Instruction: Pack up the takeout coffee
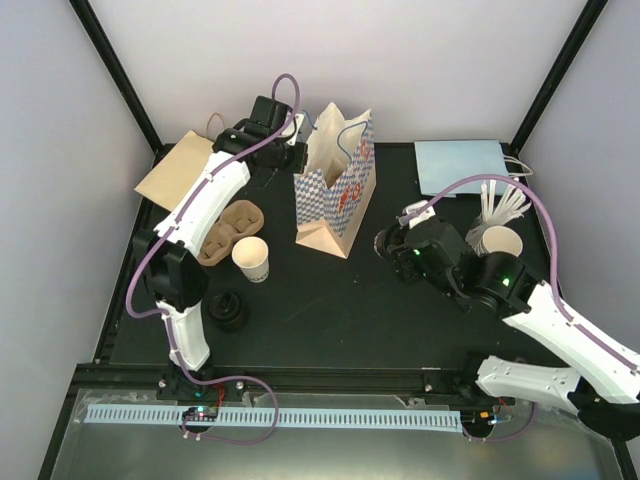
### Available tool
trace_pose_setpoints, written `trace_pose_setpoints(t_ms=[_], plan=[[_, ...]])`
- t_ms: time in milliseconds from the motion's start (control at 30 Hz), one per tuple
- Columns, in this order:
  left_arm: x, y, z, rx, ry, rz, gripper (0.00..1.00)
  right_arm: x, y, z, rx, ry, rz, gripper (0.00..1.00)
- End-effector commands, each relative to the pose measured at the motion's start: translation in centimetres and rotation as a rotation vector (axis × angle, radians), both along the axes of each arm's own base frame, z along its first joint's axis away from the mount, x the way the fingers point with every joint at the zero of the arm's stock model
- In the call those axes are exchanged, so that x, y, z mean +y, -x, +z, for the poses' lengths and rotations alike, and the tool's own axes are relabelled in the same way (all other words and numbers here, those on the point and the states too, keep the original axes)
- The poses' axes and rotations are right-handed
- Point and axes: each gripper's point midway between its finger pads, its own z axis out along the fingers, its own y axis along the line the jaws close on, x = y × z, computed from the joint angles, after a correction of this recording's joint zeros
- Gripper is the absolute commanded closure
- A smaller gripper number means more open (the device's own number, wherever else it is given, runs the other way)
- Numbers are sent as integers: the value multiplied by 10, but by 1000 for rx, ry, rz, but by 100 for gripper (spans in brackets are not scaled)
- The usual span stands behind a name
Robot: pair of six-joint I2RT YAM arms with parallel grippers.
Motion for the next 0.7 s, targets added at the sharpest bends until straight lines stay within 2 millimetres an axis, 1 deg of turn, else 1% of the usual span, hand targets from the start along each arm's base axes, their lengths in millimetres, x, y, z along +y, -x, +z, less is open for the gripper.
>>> trace_pose_setpoints(t_ms=[0, 167, 367, 433, 467, 567, 667], plan=[[-2, 16, 36, -51, 29, -77, 98, -11, 0, 28, -78, -25, -9, 27], [-12, 39, 50, -72, 55, -167, 98, -19, 3, 49, -120, -38, -6, 28], [-17, 70, 54, -87, 75, -227, 98, -38, 5, 84, -202, -56, -45, 29], [-17, 79, 57, -100, 85, -238, 98, -46, 4, 92, -229, -52, -74, 30], [-18, 84, 62, -115, 91, -246, 99, -49, 4, 96, -245, -51, -87, 30], [-19, 98, 65, -127, 99, -271, 98, -62, 4, 107, -292, -49, -129, 30], [-21, 111, 64, -123, 107, -301, 98, -69, 4, 115, -327, -48, -150, 30]])
